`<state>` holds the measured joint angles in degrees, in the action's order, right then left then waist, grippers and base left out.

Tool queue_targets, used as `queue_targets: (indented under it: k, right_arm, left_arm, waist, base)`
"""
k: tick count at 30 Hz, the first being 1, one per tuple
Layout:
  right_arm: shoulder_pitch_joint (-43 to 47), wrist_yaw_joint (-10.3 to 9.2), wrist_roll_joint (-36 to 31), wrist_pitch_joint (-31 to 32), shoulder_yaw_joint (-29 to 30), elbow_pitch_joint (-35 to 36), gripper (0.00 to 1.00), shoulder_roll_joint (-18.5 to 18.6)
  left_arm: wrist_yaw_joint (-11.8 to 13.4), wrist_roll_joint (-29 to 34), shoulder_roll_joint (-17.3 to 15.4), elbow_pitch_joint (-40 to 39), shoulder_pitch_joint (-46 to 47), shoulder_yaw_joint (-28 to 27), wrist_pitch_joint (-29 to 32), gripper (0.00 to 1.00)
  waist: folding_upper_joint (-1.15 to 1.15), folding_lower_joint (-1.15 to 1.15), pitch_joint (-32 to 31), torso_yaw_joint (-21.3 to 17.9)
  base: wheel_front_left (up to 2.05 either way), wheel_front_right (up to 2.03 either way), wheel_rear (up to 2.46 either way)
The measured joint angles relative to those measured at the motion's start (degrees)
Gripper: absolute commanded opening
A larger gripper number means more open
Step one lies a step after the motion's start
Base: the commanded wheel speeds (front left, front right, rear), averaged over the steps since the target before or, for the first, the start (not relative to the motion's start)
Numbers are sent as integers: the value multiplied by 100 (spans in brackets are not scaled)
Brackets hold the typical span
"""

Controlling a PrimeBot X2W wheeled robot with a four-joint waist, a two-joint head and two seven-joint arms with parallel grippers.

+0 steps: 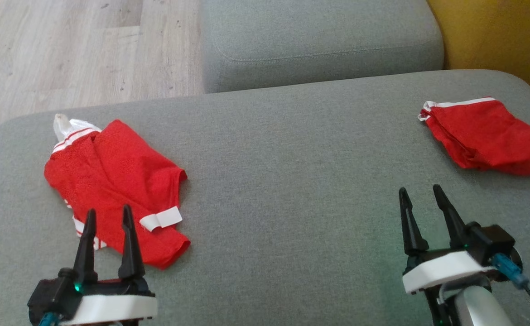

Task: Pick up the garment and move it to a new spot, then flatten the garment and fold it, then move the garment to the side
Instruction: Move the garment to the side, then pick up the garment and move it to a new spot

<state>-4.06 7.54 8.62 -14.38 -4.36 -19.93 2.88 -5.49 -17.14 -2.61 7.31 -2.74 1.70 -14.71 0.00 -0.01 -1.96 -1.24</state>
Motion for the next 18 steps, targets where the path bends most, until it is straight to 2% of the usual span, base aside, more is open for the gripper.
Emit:
queue_targets:
  k: [11,18]
  right_arm:
    - [15,0,97,0,-44,169,100,-4]
    - [21,0,209,0,-233,182,100,-4]
  left_arm:
    - [-5,0,0,92,-12,7,0,100]
    - [1,87,0,178,-11,-4,0,100]
  waist:
    - [0,1,10,-4]
    - [0,1,-55,171]
  base:
    - [0,0,0]
    - [0,0,0]
